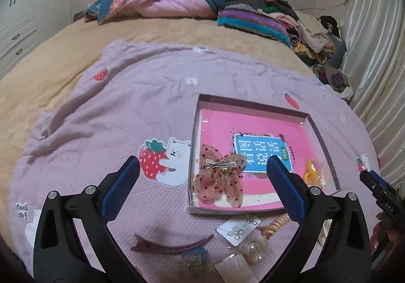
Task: Organize jewelry
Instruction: 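Carry both items into the pink tray and open both tools to release them, then move both tools back from the tray over the remaining accessories, then grasp the clear blue hairpin box with the left tool while the right tool grasps the pink pom-pom keychain, then carry both items over the pink tray and open both tools to drop them inside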
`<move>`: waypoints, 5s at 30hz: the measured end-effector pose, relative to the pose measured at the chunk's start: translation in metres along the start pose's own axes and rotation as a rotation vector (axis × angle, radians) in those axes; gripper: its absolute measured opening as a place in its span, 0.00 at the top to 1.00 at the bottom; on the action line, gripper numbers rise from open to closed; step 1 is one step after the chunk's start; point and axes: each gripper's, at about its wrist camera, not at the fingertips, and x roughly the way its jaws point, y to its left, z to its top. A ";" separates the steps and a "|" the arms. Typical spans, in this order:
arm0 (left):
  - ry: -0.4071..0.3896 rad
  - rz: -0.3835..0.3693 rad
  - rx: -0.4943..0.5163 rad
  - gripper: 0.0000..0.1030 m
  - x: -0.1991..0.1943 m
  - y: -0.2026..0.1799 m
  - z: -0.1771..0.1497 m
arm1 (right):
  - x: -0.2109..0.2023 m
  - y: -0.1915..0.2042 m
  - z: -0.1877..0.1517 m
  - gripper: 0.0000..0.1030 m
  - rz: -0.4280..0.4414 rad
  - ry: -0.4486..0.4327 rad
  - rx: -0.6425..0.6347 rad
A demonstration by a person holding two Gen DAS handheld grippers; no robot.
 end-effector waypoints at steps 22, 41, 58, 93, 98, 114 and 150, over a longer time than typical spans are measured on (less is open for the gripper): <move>-0.063 -0.059 0.018 0.09 -0.076 -0.009 -0.024 | -0.099 0.018 -0.012 0.17 0.037 -0.140 -0.042; -0.052 -0.064 0.019 0.09 -0.098 0.000 -0.064 | -0.129 0.032 -0.045 0.17 0.061 -0.143 -0.100; 0.038 -0.071 0.041 0.09 -0.085 0.006 -0.109 | -0.120 0.054 -0.081 0.17 0.064 -0.068 -0.209; 0.206 -0.117 -0.011 0.22 0.010 0.021 -0.135 | -0.014 0.077 -0.090 0.17 0.029 0.144 -0.357; 0.228 -0.118 -0.020 0.33 0.024 0.022 -0.129 | 0.013 0.078 -0.082 0.18 0.009 0.180 -0.374; 0.260 -0.147 -0.069 0.74 0.032 0.035 -0.128 | 0.063 0.084 -0.071 0.43 0.011 0.284 -0.428; 0.131 -0.176 0.006 0.76 -0.030 0.002 -0.100 | -0.050 0.038 -0.069 0.69 0.067 0.070 -0.235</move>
